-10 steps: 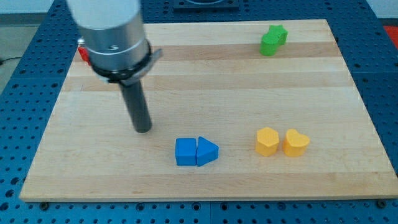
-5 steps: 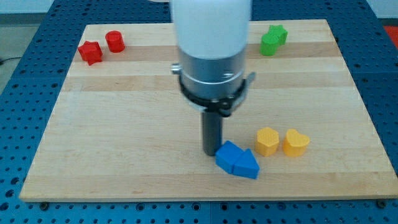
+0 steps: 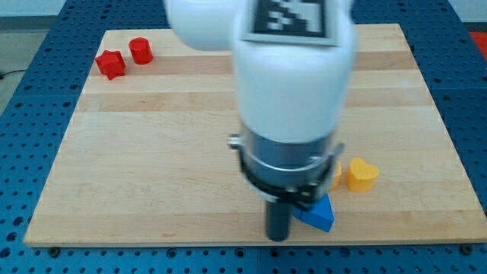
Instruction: Push the blue blocks into the yellow blocks
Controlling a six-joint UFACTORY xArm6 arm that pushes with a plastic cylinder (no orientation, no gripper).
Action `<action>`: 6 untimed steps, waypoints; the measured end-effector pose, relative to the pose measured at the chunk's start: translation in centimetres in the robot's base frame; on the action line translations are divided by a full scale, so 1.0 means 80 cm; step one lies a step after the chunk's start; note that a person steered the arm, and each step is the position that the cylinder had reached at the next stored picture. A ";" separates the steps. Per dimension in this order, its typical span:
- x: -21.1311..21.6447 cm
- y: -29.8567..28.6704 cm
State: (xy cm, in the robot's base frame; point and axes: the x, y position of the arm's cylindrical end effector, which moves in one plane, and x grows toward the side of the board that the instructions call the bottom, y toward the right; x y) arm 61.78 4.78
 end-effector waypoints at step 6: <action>-0.065 0.011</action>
